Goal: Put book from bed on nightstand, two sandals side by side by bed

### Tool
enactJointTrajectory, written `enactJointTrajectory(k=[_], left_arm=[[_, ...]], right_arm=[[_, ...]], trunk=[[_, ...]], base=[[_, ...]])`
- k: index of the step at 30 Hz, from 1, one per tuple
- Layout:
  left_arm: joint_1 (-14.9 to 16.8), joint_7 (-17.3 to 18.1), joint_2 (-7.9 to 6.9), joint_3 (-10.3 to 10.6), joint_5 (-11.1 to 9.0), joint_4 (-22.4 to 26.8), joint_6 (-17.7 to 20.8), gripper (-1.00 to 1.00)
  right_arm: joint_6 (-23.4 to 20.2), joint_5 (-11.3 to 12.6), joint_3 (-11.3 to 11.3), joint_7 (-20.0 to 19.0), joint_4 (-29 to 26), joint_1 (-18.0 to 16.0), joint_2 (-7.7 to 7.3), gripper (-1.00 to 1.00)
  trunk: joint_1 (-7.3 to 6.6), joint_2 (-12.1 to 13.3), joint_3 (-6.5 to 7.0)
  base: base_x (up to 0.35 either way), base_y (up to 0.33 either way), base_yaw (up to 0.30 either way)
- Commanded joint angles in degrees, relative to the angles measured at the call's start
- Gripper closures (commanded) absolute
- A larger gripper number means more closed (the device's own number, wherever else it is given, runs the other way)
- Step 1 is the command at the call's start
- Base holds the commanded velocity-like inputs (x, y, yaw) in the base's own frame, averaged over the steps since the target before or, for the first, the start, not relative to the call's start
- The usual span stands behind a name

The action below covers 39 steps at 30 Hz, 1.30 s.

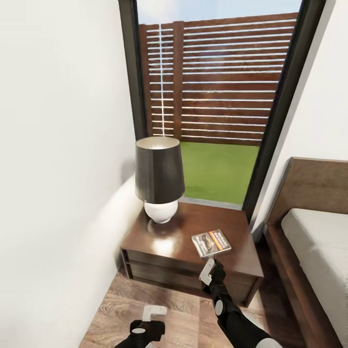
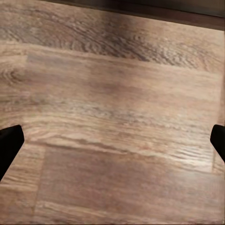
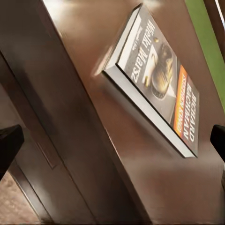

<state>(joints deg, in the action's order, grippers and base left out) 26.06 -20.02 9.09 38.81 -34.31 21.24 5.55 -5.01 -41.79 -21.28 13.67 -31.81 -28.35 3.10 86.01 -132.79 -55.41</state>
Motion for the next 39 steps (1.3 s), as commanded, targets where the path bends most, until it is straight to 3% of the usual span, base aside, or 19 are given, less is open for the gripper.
enactJointTrajectory(k=[1,13,32,35,36,39], left_arm=[[0.0,-0.5,-0.04,0.5,-0.3,0.1,0.2,-1.0],[0.0,-0.5,-0.1,0.5,-0.3,0.1,0.2,-1.0],[0.0,-0.5,-0.11,0.5,-0.3,0.1,0.2,-1.0],[0.0,-0.5,-0.12,0.5,-0.3,0.1,0.2,-1.0],[0.0,-0.5,-0.28,0.5,-0.2,0.1,0.2,-1.0],[0.0,-0.5,-0.52,0.4,-0.3,0.1,0.2,-1.0]], right_arm=[[-0.5,-0.6,-0.2,0.3,0.0,0.0,-0.02,-1.0],[-0.5,-0.6,-0.2,0.3,0.0,0.0,-0.02,-1.0],[-0.2,-0.5,-0.3,0.4,-0.1,0.0,-0.03,-1.0],[0.0,0.3,-0.1,0.6,-0.5,0.0,-0.07,-1.0],[0.6,2.6,0.2,1.0,-0.2,0.0,-0.27,-1.0],[0.2,6.6,0.2,1.5,-0.1,0.0,-0.16,-1.0]], trunk=[[-0.04,0.0,-0.05],[-0.04,0.0,-0.05],[-0.04,0.0,-0.05],[-0.04,0.0,-0.05],[-0.04,0.0,-0.05],[-0.7,1.2,0.49]], base=[[-0.31,0.086,0.0],[-0.288,0.076,0.0],[-0.021,0.004,0.0],[0.0,0.0,0.0],[0.0,0.0,0.0],[0.0,0.0,0.0]])
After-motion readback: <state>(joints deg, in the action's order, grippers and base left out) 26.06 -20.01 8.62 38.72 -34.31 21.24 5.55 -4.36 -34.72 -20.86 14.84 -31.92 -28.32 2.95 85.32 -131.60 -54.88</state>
